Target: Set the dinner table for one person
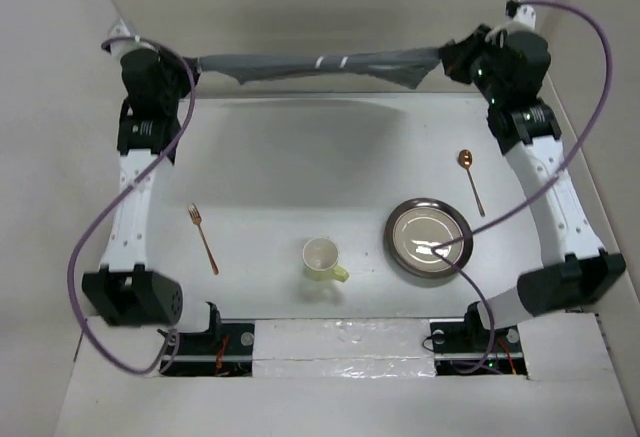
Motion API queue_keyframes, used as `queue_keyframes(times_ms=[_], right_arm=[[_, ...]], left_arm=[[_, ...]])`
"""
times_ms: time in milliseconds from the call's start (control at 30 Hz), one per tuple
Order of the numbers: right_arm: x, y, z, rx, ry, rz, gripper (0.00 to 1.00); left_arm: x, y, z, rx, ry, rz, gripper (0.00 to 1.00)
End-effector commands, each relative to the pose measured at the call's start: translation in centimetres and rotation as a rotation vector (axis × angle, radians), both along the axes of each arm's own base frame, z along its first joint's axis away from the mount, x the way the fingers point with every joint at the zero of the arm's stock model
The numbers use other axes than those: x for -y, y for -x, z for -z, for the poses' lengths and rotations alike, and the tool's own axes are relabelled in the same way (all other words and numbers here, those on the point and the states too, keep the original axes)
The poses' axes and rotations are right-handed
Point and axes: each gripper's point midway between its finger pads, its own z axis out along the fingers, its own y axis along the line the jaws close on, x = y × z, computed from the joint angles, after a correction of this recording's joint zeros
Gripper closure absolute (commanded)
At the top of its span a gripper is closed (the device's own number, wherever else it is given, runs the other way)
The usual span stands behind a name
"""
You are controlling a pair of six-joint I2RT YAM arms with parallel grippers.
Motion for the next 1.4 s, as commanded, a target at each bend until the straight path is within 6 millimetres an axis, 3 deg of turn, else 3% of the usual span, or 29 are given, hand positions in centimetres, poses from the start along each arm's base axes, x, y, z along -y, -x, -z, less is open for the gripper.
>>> queue_keyframes(times_ms=[0, 33, 67, 133, 167, 233, 267, 300, 367, 400, 467, 500, 567, 833, 967, 1100, 1367], right_arm=[[0.3, 2.5, 2.9, 0.007, -0.04, -0.019, 1.0], [0.3, 2.4, 8.7, -0.074, -0.046, -0.028, 1.0], [0.1, 3.2, 10.3, -0.089, -0.058, -0.04, 1.0], [-0.5, 3.4, 14.2, -0.126, -0.091, -0.071, 1.0], [-0.3, 3.6, 19.2, -0.221, -0.089, -0.066, 1.0], [-0.6, 3.5, 23.0, -0.278, -0.093, -0.077, 1.0], [-0.7, 3.9, 25.7, -0.333, -0.089, -0.081, 1.0], [-0.8, 3.7, 28.5, -0.388, -0.079, -0.088, 1.0], [-1.1, 3.9, 31.5, -0.465, -0.068, -0.109, 1.0], [-1.2, 3.9, 33.5, -0.512, -0.056, -0.115, 1.0], [-1.5, 4.3, 34.7, -0.535, -0.055, -0.133, 1.0], [-1.4, 4.9, 35.8, -0.555, -0.053, -0.13, 1.0], [-1.2, 5.5, 36.1, -0.556, -0.051, -0.126, 1.0], [0.0, 8.0, 36.8, -0.563, -0.04, -0.088, 1.0], [0.1, 9.9, 38.5, -0.586, -0.051, -0.085, 1.0], [0.4, 10.5, 38.7, -0.586, -0.049, -0.072, 1.0], [0.8, 12.3, 36.9, -0.536, -0.061, -0.06, 1.0]], left_arm=[[-1.0, 2.7, 2.2, 0.05, 0.029, -0.035, 1.0], [-0.7, 3.3, 3.0, 0.051, 0.039, -0.022, 1.0], [-0.6, 3.5, 7.3, -0.034, 0.054, -0.02, 1.0], [-0.2, 4.1, 11.0, -0.089, 0.094, -0.015, 1.0], [-0.1, 5.0, 16.1, -0.18, 0.115, -0.022, 1.0], [-0.3, 5.6, 19.4, -0.218, 0.154, -0.049, 1.0], [-0.3, 6.5, 23.0, -0.285, 0.163, -0.062, 1.0], [-0.4, 6.7, 24.1, -0.3, 0.166, -0.069, 1.0], [-0.5, 7.4, 28.1, -0.384, 0.183, -0.095, 1.0], [-0.5, 7.6, 29.2, -0.408, 0.187, -0.102, 1.0], [-0.4, 8.2, 32.1, -0.483, 0.2, -0.109, 1.0], [-0.3, 8.4, 32.8, -0.5, 0.202, -0.108, 1.0], [-0.4, 9.0, 34.0, -0.528, 0.204, -0.119, 1.0], [-0.6, 11.1, 33.6, -0.49, 0.207, -0.133, 1.0], [-0.5, 12.8, 34.3, -0.497, 0.203, -0.132, 1.0], [-0.2, 13.9, 34.7, -0.5, 0.195, -0.124, 1.0], [0.3, 15.7, 34.7, -0.489, 0.177, -0.119, 1.0]])
